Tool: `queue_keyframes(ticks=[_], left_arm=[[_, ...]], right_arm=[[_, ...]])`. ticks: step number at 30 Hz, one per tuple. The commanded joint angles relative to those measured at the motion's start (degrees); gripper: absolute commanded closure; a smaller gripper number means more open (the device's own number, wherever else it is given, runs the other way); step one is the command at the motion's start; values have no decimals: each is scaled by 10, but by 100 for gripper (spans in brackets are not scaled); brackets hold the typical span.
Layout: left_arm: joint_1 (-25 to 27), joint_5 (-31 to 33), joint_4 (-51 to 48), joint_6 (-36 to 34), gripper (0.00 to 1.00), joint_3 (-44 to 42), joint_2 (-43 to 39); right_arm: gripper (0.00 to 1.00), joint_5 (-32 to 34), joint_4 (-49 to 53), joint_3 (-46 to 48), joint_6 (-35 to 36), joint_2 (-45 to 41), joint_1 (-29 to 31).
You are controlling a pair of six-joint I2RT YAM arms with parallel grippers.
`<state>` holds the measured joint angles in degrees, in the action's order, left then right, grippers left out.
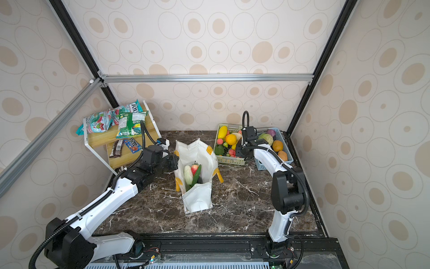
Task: Place the food into the grocery bag and tie it
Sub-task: 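Move the right gripper over the green basket toward the small pink peach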
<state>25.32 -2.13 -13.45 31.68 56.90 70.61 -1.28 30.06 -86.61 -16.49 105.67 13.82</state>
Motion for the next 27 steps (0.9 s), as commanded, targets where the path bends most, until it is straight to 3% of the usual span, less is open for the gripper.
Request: queue_keyframes(ticks=[1,12,27], left_arm=[[-4,-9,19,-10,100,21,0],[-4,-24,32,-6,100,20,1],[-4,-24,33,-7,100,15,-7]], right_arm=[[49,11,1,-30,19,29,5],[61,37,27,-95,24,104,19],[74,72,48,-118,38,141,41]])
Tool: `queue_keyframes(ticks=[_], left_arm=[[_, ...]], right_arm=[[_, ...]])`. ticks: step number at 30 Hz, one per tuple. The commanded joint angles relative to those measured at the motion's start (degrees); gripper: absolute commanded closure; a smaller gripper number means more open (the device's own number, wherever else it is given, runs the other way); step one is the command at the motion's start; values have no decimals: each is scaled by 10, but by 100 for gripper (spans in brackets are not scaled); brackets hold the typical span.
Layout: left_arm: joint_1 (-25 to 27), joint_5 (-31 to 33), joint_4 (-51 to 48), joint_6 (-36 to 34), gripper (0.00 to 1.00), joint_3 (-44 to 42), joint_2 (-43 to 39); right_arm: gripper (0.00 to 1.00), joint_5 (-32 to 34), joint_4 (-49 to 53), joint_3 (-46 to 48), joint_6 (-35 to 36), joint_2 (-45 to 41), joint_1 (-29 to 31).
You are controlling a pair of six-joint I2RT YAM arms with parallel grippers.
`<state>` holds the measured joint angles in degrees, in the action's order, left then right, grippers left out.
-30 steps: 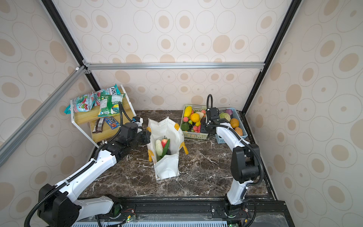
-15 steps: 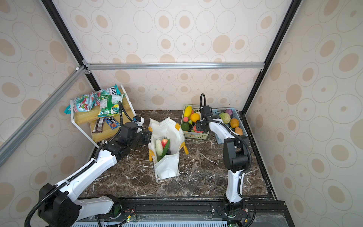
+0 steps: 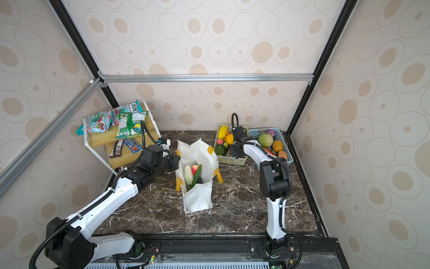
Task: Place the food into the grocery bag and tie it
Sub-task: 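Move the right gripper over the green basket toward the small pink peach, then lower the right gripper and grasp the small pink peach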
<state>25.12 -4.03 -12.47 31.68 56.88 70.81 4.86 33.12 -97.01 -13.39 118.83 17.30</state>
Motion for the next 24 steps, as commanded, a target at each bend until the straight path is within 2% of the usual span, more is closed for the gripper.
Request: queue_keyframes(ticks=[1,12,18,22,24], left_arm=[[-1,-5,23,-7,100,15,-8],[-2,-3,23,-9,100,10,-18],[-2,-4,24,-8,100,9,-21],[-2,-3,24,-8,100,8,-23],[-2,-3,23,-7,100,7,-25]], right_arm=[[75,11,19,-16,7,9,7],[82,48,46,-35,10,18,12],[82,62,48,-42,22,30,15],[93,66,60,-55,25,38,16],[93,68,64,-57,25,39,16]])
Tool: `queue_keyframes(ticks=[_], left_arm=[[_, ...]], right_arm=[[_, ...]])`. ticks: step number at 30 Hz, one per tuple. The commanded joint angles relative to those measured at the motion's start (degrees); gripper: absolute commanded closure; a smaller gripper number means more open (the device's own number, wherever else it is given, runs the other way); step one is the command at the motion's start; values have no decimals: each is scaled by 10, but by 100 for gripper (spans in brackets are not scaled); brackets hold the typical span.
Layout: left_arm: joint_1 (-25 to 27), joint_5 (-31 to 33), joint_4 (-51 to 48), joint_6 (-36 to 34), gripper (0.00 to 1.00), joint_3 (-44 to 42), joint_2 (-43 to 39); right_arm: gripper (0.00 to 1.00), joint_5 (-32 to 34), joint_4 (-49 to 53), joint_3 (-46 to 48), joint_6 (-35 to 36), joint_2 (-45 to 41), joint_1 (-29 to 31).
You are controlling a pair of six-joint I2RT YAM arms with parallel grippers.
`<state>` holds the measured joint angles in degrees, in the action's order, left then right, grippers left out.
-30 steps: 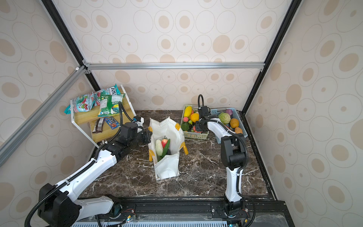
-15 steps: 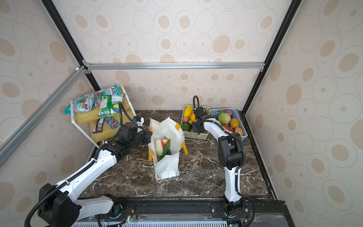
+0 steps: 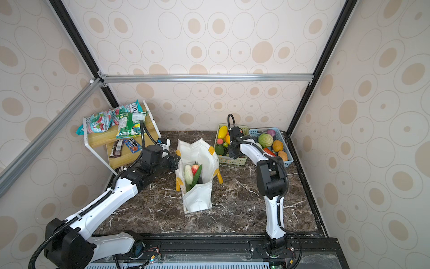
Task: Place the food into the grocery bag and tie it
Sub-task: 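Lower the right gripper and grasp the small pink peach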
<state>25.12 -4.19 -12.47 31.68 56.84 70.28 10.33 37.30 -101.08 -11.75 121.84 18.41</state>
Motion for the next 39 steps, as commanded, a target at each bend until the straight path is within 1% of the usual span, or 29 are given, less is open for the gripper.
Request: queue_keyframes(ticks=[1,4,8,17,31,39], left_arm=[[-2,0,23,-7,100,7,-19],[-2,0,23,-7,100,8,-19],[-2,-5,24,-8,100,8,-17],[-1,-33,34,-11,100,5,-8],[-2,-43,39,-14,100,5,-6],[-2,-73,52,-13,100,3,0]], right_arm=[[93,14,22,-17,8,9,5],[93,19,23,-16,8,7,8],[98,24,23,-16,6,-5,9],[98,-4,19,-14,-7,-41,9],[98,-40,14,-19,-22,-89,9],[98,-72,2,-19,-36,-123,9]])
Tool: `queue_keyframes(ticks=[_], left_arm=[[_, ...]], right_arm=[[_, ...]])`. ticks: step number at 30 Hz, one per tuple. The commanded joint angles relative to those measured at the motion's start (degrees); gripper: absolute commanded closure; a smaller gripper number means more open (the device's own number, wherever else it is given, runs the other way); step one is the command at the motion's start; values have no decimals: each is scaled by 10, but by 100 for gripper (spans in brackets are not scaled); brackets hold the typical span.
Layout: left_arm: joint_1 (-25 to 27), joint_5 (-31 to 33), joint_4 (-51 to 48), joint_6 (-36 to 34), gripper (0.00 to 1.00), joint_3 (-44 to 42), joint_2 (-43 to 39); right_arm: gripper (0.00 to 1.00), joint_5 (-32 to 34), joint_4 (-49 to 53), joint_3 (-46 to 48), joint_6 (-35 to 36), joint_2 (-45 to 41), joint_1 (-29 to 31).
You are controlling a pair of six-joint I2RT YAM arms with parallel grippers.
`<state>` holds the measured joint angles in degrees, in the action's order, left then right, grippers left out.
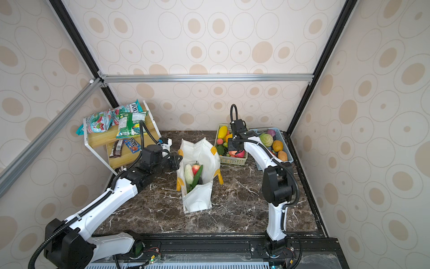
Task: Place the food into the grocery bag and tie it
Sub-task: 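Lower the right gripper and grasp the small pink peach, then lift the pink peach with the right gripper and carry it over the bag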
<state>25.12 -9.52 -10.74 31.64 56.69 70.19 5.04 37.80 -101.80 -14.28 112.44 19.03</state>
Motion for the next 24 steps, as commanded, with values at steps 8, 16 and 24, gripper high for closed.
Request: queue_keyframes(ticks=[8,16,24], left_arm=[[-1,-27,38,-12,100,1,-2],[-1,-36,42,-11,100,1,0],[-1,-36,44,-9,100,1,1]], right_arm=[[98,-87,-26,5,-35,-89,6],[98,-94,-33,7,-25,-147,42],[98,-119,-31,5,-22,-183,89]])
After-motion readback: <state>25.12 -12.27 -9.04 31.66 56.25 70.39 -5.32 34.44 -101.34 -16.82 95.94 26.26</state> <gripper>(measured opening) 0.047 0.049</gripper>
